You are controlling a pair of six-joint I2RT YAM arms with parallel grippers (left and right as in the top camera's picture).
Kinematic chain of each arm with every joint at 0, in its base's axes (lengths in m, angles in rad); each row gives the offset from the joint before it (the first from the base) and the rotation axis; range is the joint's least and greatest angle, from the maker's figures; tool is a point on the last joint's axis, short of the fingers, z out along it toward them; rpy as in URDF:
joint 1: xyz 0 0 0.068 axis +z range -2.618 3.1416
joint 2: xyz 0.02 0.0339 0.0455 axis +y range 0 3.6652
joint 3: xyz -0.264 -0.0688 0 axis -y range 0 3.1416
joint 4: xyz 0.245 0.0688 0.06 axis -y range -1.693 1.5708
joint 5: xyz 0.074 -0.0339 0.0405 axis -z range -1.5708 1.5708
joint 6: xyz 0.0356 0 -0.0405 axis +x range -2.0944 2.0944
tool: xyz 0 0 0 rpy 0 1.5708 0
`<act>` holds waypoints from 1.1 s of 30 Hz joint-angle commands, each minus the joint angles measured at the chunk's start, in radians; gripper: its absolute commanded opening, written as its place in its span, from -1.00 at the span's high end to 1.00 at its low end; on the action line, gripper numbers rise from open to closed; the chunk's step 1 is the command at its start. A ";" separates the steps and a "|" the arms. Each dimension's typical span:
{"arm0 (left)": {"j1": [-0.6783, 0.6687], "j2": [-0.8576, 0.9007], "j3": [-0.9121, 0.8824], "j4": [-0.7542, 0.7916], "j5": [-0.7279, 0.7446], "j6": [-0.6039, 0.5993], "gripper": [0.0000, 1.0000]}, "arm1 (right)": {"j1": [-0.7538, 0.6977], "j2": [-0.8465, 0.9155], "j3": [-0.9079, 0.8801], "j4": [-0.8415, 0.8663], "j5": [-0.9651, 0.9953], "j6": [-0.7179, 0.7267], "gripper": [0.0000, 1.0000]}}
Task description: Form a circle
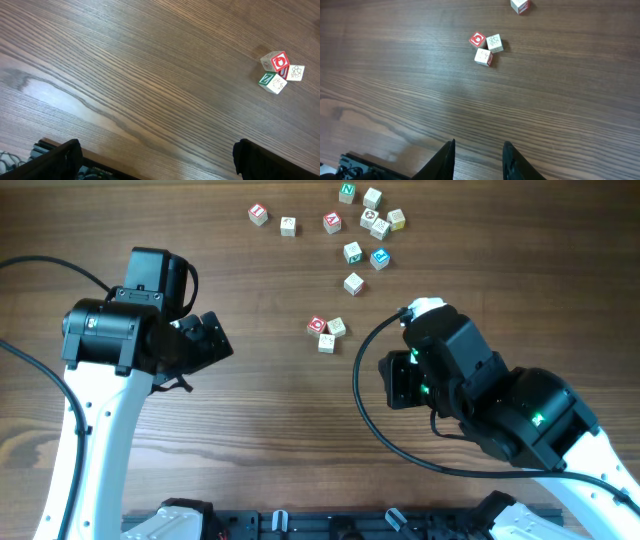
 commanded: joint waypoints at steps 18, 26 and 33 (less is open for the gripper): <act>0.000 -0.006 0.003 0.000 -0.017 -0.017 -1.00 | -0.004 -0.233 0.003 -0.101 -0.006 0.166 -0.99; 0.000 -0.006 0.003 0.000 -0.017 -0.017 -1.00 | -0.004 -0.232 0.003 -0.176 0.016 0.165 -0.99; 0.000 -0.006 0.003 0.000 -0.017 -0.017 -1.00 | -0.004 -0.202 0.003 -0.202 -0.040 0.242 -0.98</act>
